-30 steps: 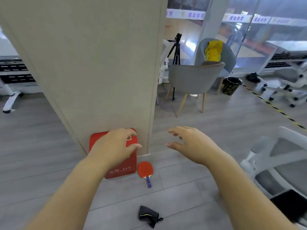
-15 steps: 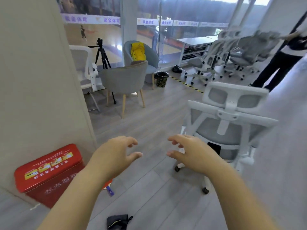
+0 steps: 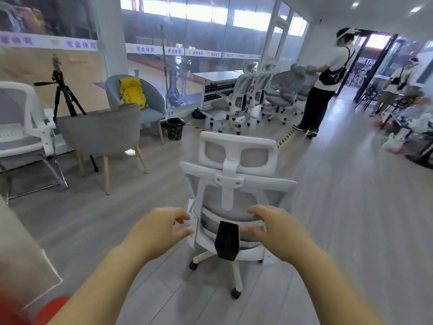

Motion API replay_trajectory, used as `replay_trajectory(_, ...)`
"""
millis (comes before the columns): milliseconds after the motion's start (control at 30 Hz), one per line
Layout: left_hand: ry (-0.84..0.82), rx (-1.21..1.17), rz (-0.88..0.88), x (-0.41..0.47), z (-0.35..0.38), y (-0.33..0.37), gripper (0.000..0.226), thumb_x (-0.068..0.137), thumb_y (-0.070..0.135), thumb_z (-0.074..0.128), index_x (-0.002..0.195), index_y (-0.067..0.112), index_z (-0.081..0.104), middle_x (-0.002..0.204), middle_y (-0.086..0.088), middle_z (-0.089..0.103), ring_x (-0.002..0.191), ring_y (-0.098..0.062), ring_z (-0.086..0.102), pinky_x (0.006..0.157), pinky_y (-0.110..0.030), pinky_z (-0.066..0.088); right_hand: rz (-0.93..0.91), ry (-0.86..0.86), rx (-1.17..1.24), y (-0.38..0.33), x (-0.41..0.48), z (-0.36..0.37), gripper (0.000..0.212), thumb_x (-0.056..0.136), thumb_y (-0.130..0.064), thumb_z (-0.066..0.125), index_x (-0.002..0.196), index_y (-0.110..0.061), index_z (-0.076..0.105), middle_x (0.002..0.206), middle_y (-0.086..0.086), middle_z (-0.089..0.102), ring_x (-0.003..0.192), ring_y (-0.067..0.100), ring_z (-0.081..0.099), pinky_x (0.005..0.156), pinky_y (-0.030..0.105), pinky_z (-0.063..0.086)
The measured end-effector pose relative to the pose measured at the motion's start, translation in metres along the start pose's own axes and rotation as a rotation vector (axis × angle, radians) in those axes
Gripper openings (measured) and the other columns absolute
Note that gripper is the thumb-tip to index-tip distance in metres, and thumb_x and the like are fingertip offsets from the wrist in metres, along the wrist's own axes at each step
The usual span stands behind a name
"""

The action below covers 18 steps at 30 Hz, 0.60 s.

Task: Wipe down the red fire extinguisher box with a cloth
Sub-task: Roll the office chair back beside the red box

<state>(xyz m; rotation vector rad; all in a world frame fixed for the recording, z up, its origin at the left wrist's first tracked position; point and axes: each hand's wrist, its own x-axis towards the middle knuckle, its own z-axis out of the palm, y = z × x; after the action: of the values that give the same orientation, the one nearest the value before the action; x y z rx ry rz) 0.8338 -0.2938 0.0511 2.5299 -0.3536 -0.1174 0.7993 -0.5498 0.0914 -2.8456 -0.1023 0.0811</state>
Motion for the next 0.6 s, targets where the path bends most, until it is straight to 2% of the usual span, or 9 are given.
replay_trajectory(167, 0.018, -0.017, -0.028, 0.051, 0.030, 0.014, 0.031, 0.084, 0.049, 0.061, 0.112, 0.035, 0.059, 0.107, 0.018, 0.059, 0.101, -0.003, 0.054, 0.084, -0.024, 0.047, 0.072, 0.058, -0.060, 0.057, 0.037, -0.003, 0.042, 0.094, -0.049, 0.048, 0.131, -0.029, 0.046, 0.124, -0.008, 0.056, 0.109, 0.014, 0.053, 0.077, 0.025, 0.043)
replay_trajectory(333, 0.064, 0.057, -0.038, 0.104, 0.053, -0.005, 0.041, 0.087, 0.049, 0.057, 0.124, 0.033, 0.053, 0.125, 0.016, 0.054, 0.112, -0.006, 0.052, 0.086, -0.022, 0.045, 0.127, 0.094, -0.149, 0.099, 0.096, 0.015, 0.045, 0.093, -0.045, 0.050, 0.132, -0.023, 0.046, 0.126, 0.000, 0.055, 0.112, 0.023, 0.052, 0.087, 0.036, 0.048)
replay_trajectory(400, 0.069, 0.053, -0.044, 0.131, 0.060, -0.016, 0.045, 0.087, 0.048, 0.057, 0.128, 0.031, 0.050, 0.129, 0.014, 0.052, 0.117, -0.008, 0.049, 0.090, -0.024, 0.045, 0.119, 0.124, -0.180, 0.110, 0.122, 0.025, 0.049, 0.093, -0.044, 0.051, 0.135, -0.022, 0.042, 0.135, 0.001, 0.049, 0.123, 0.024, 0.045, 0.097, 0.037, 0.043)
replay_trajectory(500, 0.104, 0.029, -0.045, 0.177, 0.067, -0.030, 0.053, 0.085, 0.043, 0.062, 0.134, 0.027, 0.046, 0.138, 0.009, 0.047, 0.128, -0.014, 0.041, 0.100, -0.029, 0.039, 0.088, 0.132, -0.263, 0.120, 0.159, 0.042, 0.061, 0.093, -0.046, 0.050, 0.145, -0.022, 0.031, 0.148, 0.006, 0.036, 0.139, 0.029, 0.025, 0.114, 0.041, 0.025)
replay_trajectory(567, 0.115, 0.023, -0.051, 0.207, 0.072, -0.036, 0.064, 0.085, 0.040, 0.064, 0.141, 0.025, 0.037, 0.148, 0.007, 0.035, 0.140, -0.020, 0.025, 0.110, -0.034, 0.029, 0.084, 0.131, -0.299, 0.124, 0.182, 0.052, 0.066, 0.091, -0.048, 0.053, 0.147, -0.023, 0.027, 0.151, 0.009, 0.030, 0.144, 0.034, 0.015, 0.117, 0.047, 0.017)
replay_trajectory(600, 0.102, 0.024, -0.052, 0.221, 0.074, -0.040, 0.069, 0.085, 0.039, 0.064, 0.144, 0.025, 0.031, 0.153, 0.006, 0.027, 0.144, -0.024, 0.015, 0.113, -0.037, 0.024, 0.100, 0.136, -0.319, 0.127, 0.192, 0.056, 0.069, 0.089, -0.048, 0.057, 0.147, -0.024, 0.030, 0.149, 0.010, 0.033, 0.143, 0.037, 0.018, 0.115, 0.050, 0.018)
